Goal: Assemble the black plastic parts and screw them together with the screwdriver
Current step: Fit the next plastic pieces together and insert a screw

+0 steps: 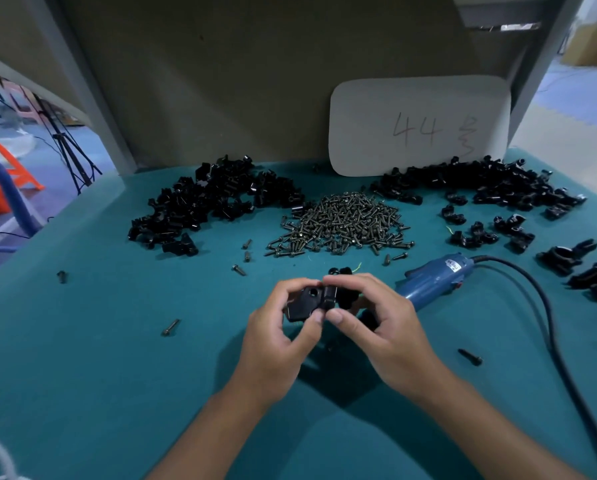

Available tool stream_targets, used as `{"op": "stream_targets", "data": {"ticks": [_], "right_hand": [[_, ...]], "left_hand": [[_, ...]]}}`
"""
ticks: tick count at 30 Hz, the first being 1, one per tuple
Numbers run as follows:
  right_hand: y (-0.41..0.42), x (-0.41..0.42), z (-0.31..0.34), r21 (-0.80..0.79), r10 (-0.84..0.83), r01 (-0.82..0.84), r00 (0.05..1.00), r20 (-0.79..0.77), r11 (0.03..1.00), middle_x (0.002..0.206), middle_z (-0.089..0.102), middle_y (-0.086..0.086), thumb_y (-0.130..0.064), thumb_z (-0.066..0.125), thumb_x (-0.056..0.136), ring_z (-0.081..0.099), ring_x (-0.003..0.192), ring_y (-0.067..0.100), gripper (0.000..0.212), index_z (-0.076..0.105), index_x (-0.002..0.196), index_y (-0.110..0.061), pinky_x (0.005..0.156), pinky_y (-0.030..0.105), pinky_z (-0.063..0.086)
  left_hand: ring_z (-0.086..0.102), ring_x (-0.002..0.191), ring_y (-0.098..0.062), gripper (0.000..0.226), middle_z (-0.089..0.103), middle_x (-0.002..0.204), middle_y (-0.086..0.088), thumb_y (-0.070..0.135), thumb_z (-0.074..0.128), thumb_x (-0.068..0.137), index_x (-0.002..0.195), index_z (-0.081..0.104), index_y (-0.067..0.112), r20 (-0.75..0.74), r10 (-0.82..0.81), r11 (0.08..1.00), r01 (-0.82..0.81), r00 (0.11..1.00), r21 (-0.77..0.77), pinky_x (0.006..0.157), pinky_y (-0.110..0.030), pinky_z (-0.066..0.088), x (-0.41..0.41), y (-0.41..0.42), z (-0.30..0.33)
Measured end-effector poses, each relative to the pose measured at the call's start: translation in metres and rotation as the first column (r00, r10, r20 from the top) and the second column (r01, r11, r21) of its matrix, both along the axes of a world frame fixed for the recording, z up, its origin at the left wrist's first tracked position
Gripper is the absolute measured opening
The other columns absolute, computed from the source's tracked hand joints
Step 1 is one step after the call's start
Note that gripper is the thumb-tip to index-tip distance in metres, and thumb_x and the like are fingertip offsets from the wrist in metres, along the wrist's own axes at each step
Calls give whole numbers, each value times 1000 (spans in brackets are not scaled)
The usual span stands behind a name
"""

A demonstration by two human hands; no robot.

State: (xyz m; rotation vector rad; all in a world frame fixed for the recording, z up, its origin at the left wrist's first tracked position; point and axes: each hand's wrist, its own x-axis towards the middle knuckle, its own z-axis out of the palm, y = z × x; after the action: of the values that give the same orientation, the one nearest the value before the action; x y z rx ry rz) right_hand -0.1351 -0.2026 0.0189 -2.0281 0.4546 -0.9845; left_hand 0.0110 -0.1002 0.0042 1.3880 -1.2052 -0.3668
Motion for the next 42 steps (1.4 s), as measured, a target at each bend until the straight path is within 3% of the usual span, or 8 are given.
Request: {"op": "stream_targets", "data": {"ticks": [3,6,12,17,22,29,37,42], "right_hand": [[-1,-2,-1,46,27,-28,999,23,999,126,64,-13,-45,65,95,62,117,19,42,57,136,-39,88,27,51],[-3,-3,-1,155,42,-49,998,51,987,132,64,-11,-31,59,99,59,123,19,42,53,138,-47,94,28,49],[-5,-4,6,336,23,-69,990,139,939,118,74,-4,-19,59,101,64,114,14,44,54,134,-47,96,22,49],[-4,-4,14,442,2,-92,980,199,892,113,75,0,-19,69,89,69,108,12,43,61,130,-31,91,16,51],[-5,-3,16,541,-9,-130,969,247,831,113,73,4,-20,77,78,72,104,21,37,69,111,-36,85,23,55],[-5,-1,13,576,35,-183,966,258,797,92,70,6,-15,79,76,66,84,22,35,68,106,-30,72,27,57],[-6,-3,14,552,81,-216,963,259,805,73,62,-4,-28,79,80,59,67,5,27,70,105,-34,64,15,47],[-7,-4,12,531,94,-170,981,167,830,90,68,-2,-36,73,84,57,74,14,34,70,117,-39,67,25,50]], "left_hand": [[64,108,-17,29,64,113,13,39,60,90,119,56,41,75,74,997,-72,994,-33,91,-30,51,1,-2,-3],[61,114,-22,28,61,116,11,38,60,90,119,56,36,13,93,995,-92,996,-42,96,-33,49,3,-3,-4],[65,110,-8,32,67,113,17,44,62,86,117,57,44,-143,81,997,-81,986,11,92,-15,46,5,-5,-3],[60,117,-9,32,61,119,18,38,55,93,124,59,40,-3,77,997,-77,997,-18,95,-10,42,4,-6,-1],[58,118,-7,34,58,120,19,38,53,93,126,56,35,22,83,996,-83,996,-13,95,-8,40,2,-6,-2],[59,117,-12,30,58,117,18,38,53,95,123,60,30,70,110,993,-107,991,-43,94,-12,41,0,-4,1],[61,110,-12,28,59,114,17,37,53,94,119,61,28,71,172,980,-163,983,-117,88,-11,43,0,-2,3],[62,107,-11,27,58,112,17,37,54,93,118,61,29,71,161,982,-152,984,-116,87,-11,45,-1,-2,3]]}}
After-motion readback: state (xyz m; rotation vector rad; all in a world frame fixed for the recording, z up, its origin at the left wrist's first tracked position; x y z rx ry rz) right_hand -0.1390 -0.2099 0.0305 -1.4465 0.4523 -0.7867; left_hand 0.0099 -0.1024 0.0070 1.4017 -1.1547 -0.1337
